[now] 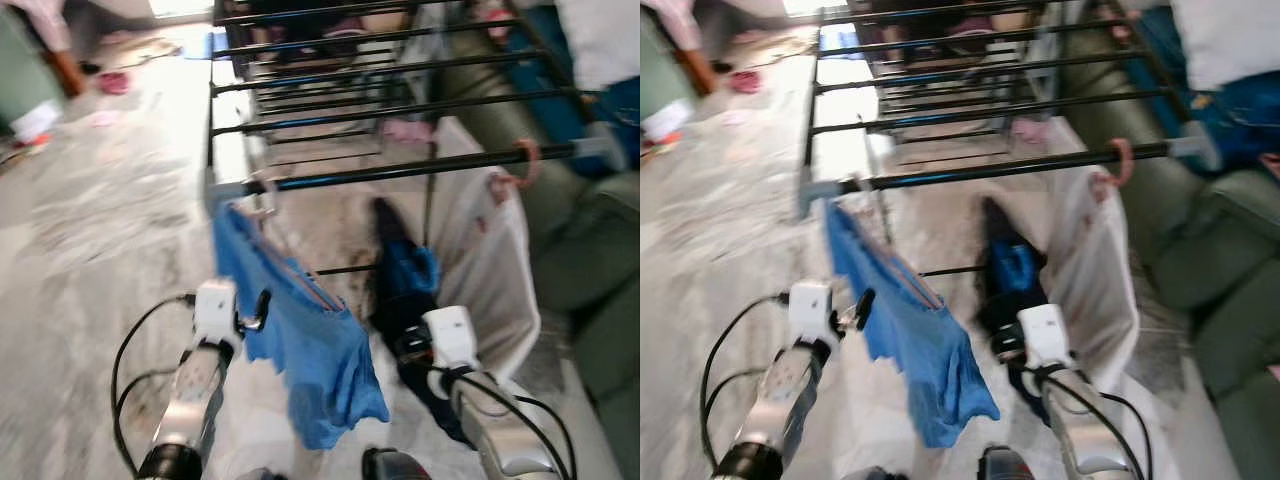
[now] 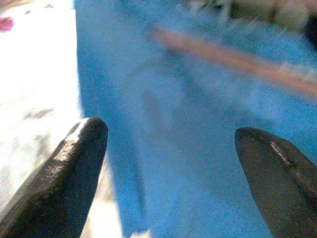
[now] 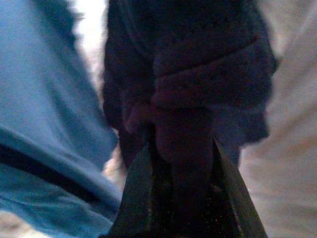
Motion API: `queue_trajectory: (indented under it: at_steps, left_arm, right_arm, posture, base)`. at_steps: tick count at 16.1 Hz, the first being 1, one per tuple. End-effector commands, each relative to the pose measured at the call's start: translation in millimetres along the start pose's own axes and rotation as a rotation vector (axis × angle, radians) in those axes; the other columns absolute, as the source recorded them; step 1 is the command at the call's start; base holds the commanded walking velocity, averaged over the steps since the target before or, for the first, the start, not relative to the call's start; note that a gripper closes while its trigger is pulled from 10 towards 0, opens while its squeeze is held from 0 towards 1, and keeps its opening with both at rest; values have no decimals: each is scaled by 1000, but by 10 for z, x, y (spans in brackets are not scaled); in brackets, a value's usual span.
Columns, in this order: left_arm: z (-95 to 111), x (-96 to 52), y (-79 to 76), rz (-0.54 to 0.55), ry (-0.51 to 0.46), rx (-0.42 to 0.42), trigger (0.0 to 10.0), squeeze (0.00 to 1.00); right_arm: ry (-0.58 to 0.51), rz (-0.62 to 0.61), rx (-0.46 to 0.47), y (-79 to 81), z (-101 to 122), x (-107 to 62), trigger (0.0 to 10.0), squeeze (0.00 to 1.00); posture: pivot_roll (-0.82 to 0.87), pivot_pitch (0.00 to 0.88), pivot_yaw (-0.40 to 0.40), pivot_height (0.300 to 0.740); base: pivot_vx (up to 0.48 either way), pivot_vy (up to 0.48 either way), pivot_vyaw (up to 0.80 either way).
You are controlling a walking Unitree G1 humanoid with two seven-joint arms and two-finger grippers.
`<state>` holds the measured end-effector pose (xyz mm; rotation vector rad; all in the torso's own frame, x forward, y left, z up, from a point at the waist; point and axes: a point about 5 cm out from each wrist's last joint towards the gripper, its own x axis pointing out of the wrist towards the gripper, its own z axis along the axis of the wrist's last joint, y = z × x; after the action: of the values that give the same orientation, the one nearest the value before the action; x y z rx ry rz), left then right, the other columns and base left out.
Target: Hang hanger
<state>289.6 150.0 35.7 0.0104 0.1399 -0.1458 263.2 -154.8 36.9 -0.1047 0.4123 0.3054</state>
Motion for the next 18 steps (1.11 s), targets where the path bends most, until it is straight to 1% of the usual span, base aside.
queue_trajectory:
  at_steps: [1,2,3,5,7,9,10,12,14,16,18]
  left_arm:
    - [86,1,15,-4,-31,19,10000,0]
    - [85,-34,48,-3,-32,25,10000,0]
    - [75,-55,65,-2,-29,31,10000,0]
    - [37,-107,92,0,-15,44,10000,0]
    - [69,-90,46,-1,-20,34,10000,0]
    - [93,-69,13,-9,-22,30,10000,0]
    - [95,-63,2,-18,-21,31,10000,0]
    - [99,-53,-2,-35,-18,41,10000,0]
    - [114,-39,6,-39,-14,47,10000,0]
    - [130,-27,-3,-51,-18,35,10000,0]
    - [141,-41,-9,-60,-29,47,10000,0]
  right_arm:
    - [-60,29,-29,-31,174,-26,10000,0]
    - [-90,49,-48,-51,271,-31,10000,0]
    - [-108,52,-61,-64,324,-36,10000,0]
    - [-167,-11,-64,-178,527,-17,10000,0]
    - [-224,-38,-63,-195,726,4,10000,0]
    - [-243,-31,-61,-177,820,31,10000,0]
    - [-245,-25,-55,-161,855,63,10000,0]
    - [-234,-2,-57,-55,934,199,10000,0]
    - [-251,-1,-28,35,1061,297,10000,0]
    - [-268,21,-8,107,1165,343,10000,0]
    - [-264,39,-27,169,1229,401,10000,0]
  posture:
    - [-174,229,79,740]
    - [-168,235,78,740]
    - [-165,237,75,740]
    - [-162,238,72,740]
    - [-157,239,70,740]
    - [-158,240,78,740]
    - [-160,240,80,740]
    - [-165,241,91,740]
    - [-159,239,98,740]
    - [-154,240,98,740]
    - [-144,240,93,740]
  base:
    - [0,0,0]
    - [0,0,0]
    - [0,0,0]
    - [0,0,0]
    - [0,0,0]
    - [0,0,0]
    - [0,0,0]
    - [0,0,0]
    - [0,0,0]
    - [0,0,0]
    - [0,0,0]
